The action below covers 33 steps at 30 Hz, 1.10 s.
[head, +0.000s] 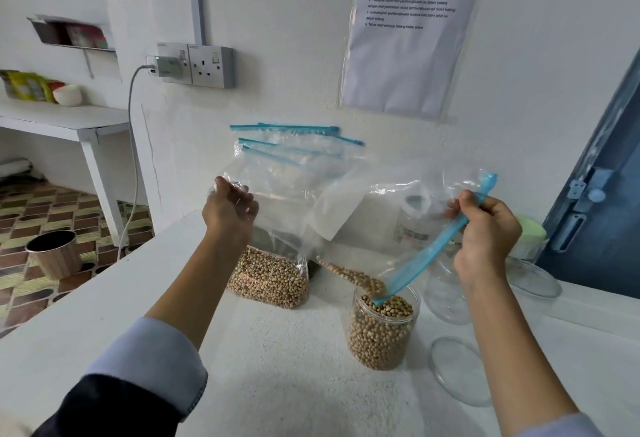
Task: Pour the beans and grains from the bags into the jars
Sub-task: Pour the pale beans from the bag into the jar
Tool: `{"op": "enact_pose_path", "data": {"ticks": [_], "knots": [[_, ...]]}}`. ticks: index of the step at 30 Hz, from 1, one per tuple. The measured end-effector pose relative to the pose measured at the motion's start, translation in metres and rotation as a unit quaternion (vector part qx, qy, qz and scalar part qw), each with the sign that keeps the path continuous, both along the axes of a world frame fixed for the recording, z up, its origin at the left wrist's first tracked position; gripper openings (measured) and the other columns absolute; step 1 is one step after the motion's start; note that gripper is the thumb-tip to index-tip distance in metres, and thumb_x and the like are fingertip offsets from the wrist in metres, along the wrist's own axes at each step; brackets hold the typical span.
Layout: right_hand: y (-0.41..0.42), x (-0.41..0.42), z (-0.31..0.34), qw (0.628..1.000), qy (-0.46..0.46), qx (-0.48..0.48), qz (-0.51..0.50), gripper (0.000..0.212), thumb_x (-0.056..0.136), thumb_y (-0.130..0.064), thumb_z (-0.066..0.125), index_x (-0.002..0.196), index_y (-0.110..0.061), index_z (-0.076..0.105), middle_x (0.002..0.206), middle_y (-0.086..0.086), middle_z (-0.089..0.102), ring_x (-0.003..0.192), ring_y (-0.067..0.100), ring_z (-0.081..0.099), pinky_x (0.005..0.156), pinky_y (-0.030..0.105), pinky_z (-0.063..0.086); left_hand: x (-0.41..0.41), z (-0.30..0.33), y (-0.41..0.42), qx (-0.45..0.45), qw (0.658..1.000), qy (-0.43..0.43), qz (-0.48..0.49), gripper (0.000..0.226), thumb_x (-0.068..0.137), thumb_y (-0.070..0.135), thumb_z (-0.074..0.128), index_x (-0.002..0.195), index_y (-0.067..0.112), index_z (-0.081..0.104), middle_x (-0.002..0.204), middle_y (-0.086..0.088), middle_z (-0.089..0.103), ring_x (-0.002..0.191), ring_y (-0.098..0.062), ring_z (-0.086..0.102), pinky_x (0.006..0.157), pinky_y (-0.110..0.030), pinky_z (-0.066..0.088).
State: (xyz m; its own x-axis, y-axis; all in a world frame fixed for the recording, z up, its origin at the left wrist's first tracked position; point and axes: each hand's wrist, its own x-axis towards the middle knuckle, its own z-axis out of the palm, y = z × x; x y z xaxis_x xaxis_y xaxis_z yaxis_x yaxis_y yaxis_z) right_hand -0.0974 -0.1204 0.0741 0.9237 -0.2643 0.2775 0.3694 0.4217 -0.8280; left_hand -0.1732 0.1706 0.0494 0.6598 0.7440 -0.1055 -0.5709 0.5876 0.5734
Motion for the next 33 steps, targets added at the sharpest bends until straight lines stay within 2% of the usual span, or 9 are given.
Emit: {"op": "enact_pose_path", "data": {"ticks": [5,10,13,16,21,24,27,31,33], "knots": [[0.000,0.004,-0.007,1.000,0.028,0.010,-0.011,0.023,0.090,0.001,0.060,0.072,-0.010,0.052,0.048,-0.006,0.061,0.041,0.004,0.054,0.054,0.018,0.049,-0.002,0.012,-0.003,0.002,1.000,-0.009,-0.009,0.039,0.101,0.031,0.042,0.068,0.013,0.047,0.047,0.002,0.051,0.038,-0.009,0.043,0.041,-0.013,0.034],[-0.003,0.005,-0.008,0.999,0.040,0.003,-0.012,0.020,0.091,-0.001,0.060,0.075,-0.011,0.054,0.066,0.003,0.061,0.043,0.003,0.056,0.055,0.017,0.049,-0.001,0.019,-0.005,0.009,1.000,-0.018,-0.014,0.039,0.102,0.031,0.042,0.067,0.013,0.046,0.047,0.002,0.050,0.039,-0.009,0.043,0.042,-0.015,0.033],[-0.004,0.007,-0.009,0.999,0.048,-0.006,-0.004,0.020,0.091,-0.001,0.060,0.074,-0.010,0.053,0.058,-0.002,0.063,0.043,0.003,0.056,0.053,0.018,0.049,-0.001,0.024,-0.008,0.018,0.999,-0.025,-0.014,0.039,0.101,0.031,0.042,0.067,0.014,0.046,0.047,0.003,0.050,0.041,-0.010,0.043,0.042,-0.014,0.034],[-0.006,0.012,-0.012,0.998,0.068,0.011,-0.017,0.023,0.092,-0.001,0.058,0.072,-0.011,0.051,0.047,-0.007,0.060,0.042,0.005,0.052,0.055,0.023,0.047,-0.001,0.029,-0.015,0.036,0.999,-0.025,-0.016,0.039,0.102,0.030,0.041,0.066,0.015,0.046,0.048,0.003,0.050,0.042,-0.009,0.042,0.043,-0.016,0.035],[-0.006,0.015,-0.020,0.996,0.075,0.019,-0.033,0.023,0.093,-0.004,0.057,0.073,-0.014,0.053,0.063,0.000,0.061,0.048,0.007,0.051,0.059,0.024,0.047,0.003,0.038,-0.022,0.038,0.999,-0.024,-0.018,0.040,0.102,0.030,0.041,0.065,0.014,0.045,0.045,0.003,0.049,0.040,-0.009,0.041,0.042,-0.016,0.034],[-0.007,0.015,-0.022,0.997,0.072,0.006,-0.012,0.022,0.093,-0.005,0.057,0.074,-0.014,0.055,0.054,-0.006,0.061,0.049,0.006,0.053,0.061,0.023,0.048,0.005,0.045,-0.023,0.040,0.998,-0.032,-0.019,0.042,0.102,0.031,0.041,0.064,0.014,0.043,0.043,0.004,0.047,0.039,-0.009,0.039,0.041,-0.015,0.032],[-0.010,0.017,-0.022,0.997,0.073,0.023,-0.018,0.023,0.095,-0.005,0.056,0.074,-0.015,0.054,0.063,-0.001,0.059,0.053,0.007,0.051,0.059,0.022,0.047,0.006,0.052,-0.028,0.049,0.997,-0.041,-0.031,0.043,0.102,0.032,0.041,0.063,0.014,0.042,0.042,0.004,0.046,0.036,-0.009,0.038,0.040,-0.015,0.030],[-0.012,0.018,-0.024,0.996,0.084,0.043,-0.005,0.024,0.095,-0.004,0.054,0.074,-0.015,0.054,0.049,-0.008,0.058,0.048,0.004,0.051,0.053,0.020,0.045,0.007,0.060,-0.034,0.066,0.996,-0.047,-0.030,0.042,0.102,0.032,0.041,0.063,0.014,0.044,0.043,0.004,0.046,0.038,-0.008,0.040,0.043,-0.016,0.031],[-0.013,0.020,-0.025,0.996,0.079,0.040,0.000,0.024,0.096,-0.005,0.052,0.075,-0.016,0.052,0.055,-0.008,0.059,0.050,0.004,0.051,0.056,0.020,0.045,0.008,0.062,-0.036,0.068,0.996,-0.049,-0.028,0.042,0.102,0.032,0.041,0.064,0.015,0.045,0.043,0.005,0.046,0.040,-0.009,0.041,0.045,-0.018,0.032]]}}
